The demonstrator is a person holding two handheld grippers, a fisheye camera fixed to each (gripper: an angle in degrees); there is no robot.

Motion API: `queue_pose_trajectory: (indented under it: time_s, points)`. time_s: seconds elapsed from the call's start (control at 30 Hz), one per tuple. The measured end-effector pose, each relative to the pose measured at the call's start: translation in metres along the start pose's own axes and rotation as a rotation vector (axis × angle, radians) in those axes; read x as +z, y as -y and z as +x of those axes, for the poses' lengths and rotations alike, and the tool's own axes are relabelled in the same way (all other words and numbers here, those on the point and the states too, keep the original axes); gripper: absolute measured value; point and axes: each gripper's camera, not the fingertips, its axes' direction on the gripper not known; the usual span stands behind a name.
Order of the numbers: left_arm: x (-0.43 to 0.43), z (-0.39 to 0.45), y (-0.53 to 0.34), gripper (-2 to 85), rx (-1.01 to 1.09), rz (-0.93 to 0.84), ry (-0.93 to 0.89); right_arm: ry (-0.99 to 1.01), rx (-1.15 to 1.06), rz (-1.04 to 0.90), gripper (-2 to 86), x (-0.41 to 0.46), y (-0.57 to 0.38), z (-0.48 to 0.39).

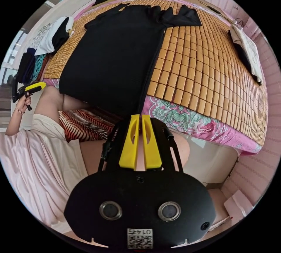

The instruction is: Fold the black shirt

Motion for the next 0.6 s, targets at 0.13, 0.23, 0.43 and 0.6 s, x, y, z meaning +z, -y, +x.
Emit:
queue_pose_trajectory:
  time_s: [0.13, 0.23, 0.43, 0.6]
  points:
    - [0.003, 0.007, 0.024, 0.2, 0.059, 0.023, -0.025, -0.151, 0.063, 0.161, 2.6, -0.023, -0.008, 0.000]
    - [0.008, 0.015, 0.052, 0.2, 0.117, 0.035, -0.034, -0.117, 0.129, 0.236, 6.7, -0.038, -0.002, 0.022]
    - [0.031, 0.045, 0.142, 0.2, 0.289, 0.067, -0.079, -0.047, 0.217, 0.428, 8.6, -0.072, 0.040, 0.085]
    - [0.055, 0.080, 0.229, 0.4, 0.399, 0.128, -0.130, -0.073, 0.207, 0.454, 10.0, -0.082, 0.113, 0.128]
